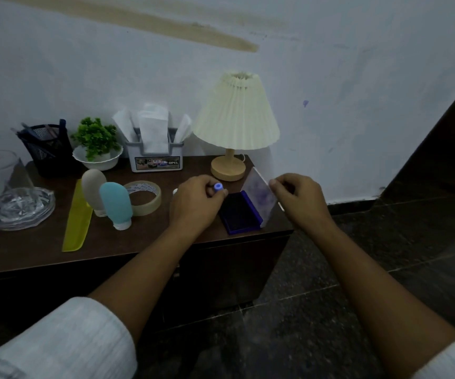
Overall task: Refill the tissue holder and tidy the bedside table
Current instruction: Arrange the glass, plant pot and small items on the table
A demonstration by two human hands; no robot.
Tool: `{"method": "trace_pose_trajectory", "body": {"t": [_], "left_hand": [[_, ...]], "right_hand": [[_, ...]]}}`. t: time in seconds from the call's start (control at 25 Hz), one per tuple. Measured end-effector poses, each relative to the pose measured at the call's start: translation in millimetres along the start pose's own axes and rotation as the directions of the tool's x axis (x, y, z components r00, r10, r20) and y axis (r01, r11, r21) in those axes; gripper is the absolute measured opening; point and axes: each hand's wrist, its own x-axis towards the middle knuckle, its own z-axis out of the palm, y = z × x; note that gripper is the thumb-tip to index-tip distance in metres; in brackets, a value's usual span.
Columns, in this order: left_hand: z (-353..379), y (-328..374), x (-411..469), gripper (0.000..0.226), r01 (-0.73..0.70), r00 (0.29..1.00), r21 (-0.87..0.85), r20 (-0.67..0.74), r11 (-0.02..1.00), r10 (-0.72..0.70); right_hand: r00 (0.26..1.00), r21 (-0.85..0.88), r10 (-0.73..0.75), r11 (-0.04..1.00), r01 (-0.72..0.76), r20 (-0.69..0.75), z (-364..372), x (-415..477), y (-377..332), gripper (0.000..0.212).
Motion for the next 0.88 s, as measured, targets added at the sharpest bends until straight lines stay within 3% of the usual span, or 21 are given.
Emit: {"method": "trace_pose_trajectory", "body": {"t": [0.12, 0.28, 0.4, 0.72, 0.88], "left_hand": [[-14, -8, -4, 0.011, 0.039, 0.998, 0.057, 0.036, 0.998, -0.041], [-16, -21, -14, 0.014, 0.054, 0.993, 0.169, 0.099, 0.984, -0.072], [-7, -23, -18, 0.015, 0.067, 0.989, 0.205, 0.116, 0.977, -0.092], [17, -18, -12, 0.017, -0.015, 0.986, 0.178, 0.167, 0.984, -0.015], [16, -20, -14, 0.023, -0.038, 0.985, 0.171, 0.172, 0.984, 0.008]], "right_hand": [[0.984, -0.027, -0.097, 0.994, 0.102, 0.153, 17, -12, -17, 0.024], [0.943, -0.308, -0.081, 0.933, 0.186, 0.323, 47, -23, -16, 0.035], [0.956, -0.413, -0.051, 0.894, 0.173, 0.289, 58, -26, -19, 0.053], [0.981, -0.510, 0.098, 0.860, 0.000, 0.167, 43, -17, 9, 0.064], [0.980, -0.530, 0.113, 0.848, -0.009, 0.164, 45, -16, 14, 0.071]]}}
